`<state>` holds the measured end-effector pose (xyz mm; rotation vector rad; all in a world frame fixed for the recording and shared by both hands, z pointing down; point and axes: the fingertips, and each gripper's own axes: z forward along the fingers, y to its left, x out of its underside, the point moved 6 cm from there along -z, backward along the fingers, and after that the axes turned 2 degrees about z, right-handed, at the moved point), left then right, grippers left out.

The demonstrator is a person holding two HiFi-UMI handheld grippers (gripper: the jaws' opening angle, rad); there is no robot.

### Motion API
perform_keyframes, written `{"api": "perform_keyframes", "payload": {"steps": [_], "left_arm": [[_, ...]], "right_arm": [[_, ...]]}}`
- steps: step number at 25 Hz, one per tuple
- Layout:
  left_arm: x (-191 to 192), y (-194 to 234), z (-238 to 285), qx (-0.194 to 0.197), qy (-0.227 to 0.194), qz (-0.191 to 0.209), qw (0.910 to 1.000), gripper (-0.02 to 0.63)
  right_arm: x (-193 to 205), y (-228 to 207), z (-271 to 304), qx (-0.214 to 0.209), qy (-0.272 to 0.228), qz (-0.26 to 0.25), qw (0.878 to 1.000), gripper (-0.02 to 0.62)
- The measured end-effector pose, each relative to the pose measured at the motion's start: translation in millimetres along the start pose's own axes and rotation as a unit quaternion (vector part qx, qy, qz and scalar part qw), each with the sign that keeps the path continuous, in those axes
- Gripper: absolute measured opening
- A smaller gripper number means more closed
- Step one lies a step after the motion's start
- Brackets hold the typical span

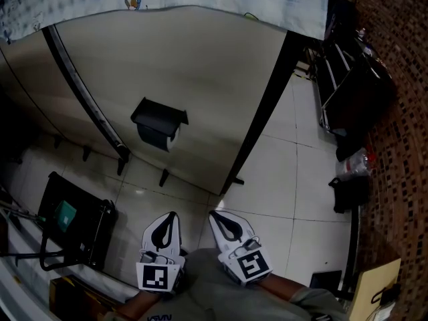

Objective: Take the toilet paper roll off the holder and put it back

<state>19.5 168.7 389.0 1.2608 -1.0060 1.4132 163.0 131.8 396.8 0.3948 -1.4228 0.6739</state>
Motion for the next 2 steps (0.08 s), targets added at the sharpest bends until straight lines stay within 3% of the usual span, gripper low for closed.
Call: {"api": "perform_keyframes", "payload": {"steps": [2], "left_arm": [[-1.2, 0.7, 0.0, 0.001, -0.002, -0.001, 1.0000, 0.008]], "right_arm": [[-0.7, 0.6, 0.1, 0.001, -0.001, -0.002, 1.000, -0.003]]}}
